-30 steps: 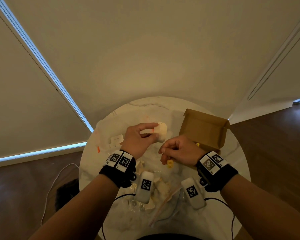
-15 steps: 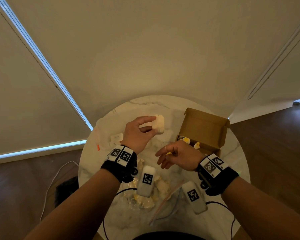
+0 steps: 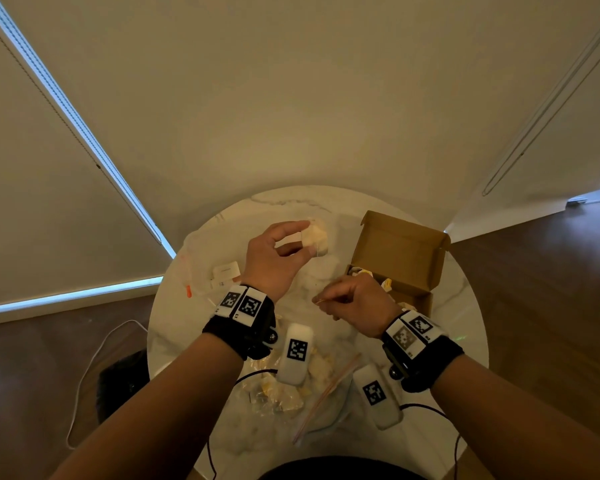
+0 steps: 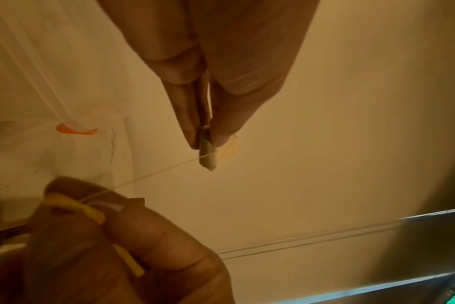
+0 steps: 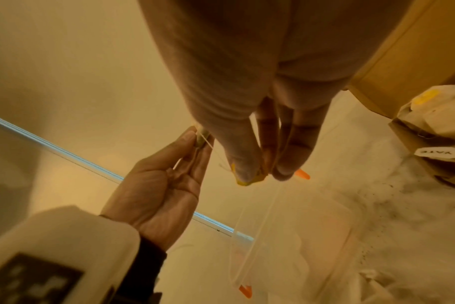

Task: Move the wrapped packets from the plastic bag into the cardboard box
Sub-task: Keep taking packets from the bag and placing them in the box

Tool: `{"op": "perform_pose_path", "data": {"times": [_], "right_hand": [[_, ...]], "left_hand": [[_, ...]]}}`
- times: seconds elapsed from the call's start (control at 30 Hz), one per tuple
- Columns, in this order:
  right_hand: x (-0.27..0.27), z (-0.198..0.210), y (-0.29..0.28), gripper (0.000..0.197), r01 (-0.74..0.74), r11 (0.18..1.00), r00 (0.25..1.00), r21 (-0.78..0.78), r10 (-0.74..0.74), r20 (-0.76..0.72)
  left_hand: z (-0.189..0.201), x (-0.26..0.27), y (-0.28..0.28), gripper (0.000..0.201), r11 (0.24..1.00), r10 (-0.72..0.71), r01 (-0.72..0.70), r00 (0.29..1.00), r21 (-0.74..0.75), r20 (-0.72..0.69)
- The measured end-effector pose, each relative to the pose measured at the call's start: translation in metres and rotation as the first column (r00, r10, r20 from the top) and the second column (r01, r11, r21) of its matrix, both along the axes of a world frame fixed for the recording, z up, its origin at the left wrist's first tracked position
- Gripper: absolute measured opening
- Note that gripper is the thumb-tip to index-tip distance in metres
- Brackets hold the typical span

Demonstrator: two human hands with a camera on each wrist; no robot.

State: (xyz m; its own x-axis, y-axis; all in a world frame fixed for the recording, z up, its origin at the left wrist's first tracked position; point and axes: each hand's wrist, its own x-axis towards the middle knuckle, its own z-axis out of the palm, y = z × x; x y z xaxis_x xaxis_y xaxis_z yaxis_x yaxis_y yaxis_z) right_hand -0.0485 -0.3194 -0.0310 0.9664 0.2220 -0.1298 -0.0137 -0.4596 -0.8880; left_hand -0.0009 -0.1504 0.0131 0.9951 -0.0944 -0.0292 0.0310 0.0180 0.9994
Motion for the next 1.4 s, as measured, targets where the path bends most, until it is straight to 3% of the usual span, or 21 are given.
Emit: {"op": "perform_pose_path", "data": {"times": [0.23,0.33,0.47,0.57,0.73,1.07,1.23,1.4], "right_hand": [[-0.005,0.007,0.004,0.005,0.073,0.996,0.994,0.054,-0.068,-0.085],[-0.002,0.005,0.005,0.005,0.108,0.994,0.994,-0.006,-0.108,-0.033],[0.002,0.011,0.003,0.008,0.159,0.987,0.969,-0.009,-0.158,-0.192],[0.007,0.022,-0.001,0.014,0.243,0.962,0.942,0.124,-0.203,-0.268],[0.013,0.046,-0.006,0.013,0.363,0.907,0.927,0.212,-0.327,-0.186],[0.019,0.058,-0.010,0.011,0.398,0.885,0.917,0.239,-0.375,-0.137],[0.016,0.065,-0.011,0.005,0.332,0.936,0.940,0.113,-0.338,0.039],[0.014,0.076,-0.009,0.006,0.284,0.955,0.957,0.089,-0.288,0.035]], "left_hand": [[0.003,-0.001,0.005,0.040,0.999,-0.020,0.021,1.000,-0.029,0.013],[0.005,-0.005,0.006,0.040,0.997,-0.053,0.053,0.999,-0.051,0.012],[0.004,-0.015,0.006,0.039,0.996,-0.082,0.082,0.997,-0.043,-0.004],[0.000,-0.024,0.004,0.037,0.994,-0.107,0.107,0.994,-0.006,-0.029],[-0.007,-0.038,0.001,0.034,0.992,-0.123,0.125,0.988,0.017,-0.091],[-0.007,-0.045,-0.007,0.032,0.982,-0.180,0.184,0.979,0.043,-0.095],[-0.007,-0.044,-0.008,0.032,0.984,-0.161,0.168,0.982,0.063,-0.099],[-0.008,-0.043,-0.009,0.031,0.980,-0.149,0.161,0.984,0.121,-0.099]]}}
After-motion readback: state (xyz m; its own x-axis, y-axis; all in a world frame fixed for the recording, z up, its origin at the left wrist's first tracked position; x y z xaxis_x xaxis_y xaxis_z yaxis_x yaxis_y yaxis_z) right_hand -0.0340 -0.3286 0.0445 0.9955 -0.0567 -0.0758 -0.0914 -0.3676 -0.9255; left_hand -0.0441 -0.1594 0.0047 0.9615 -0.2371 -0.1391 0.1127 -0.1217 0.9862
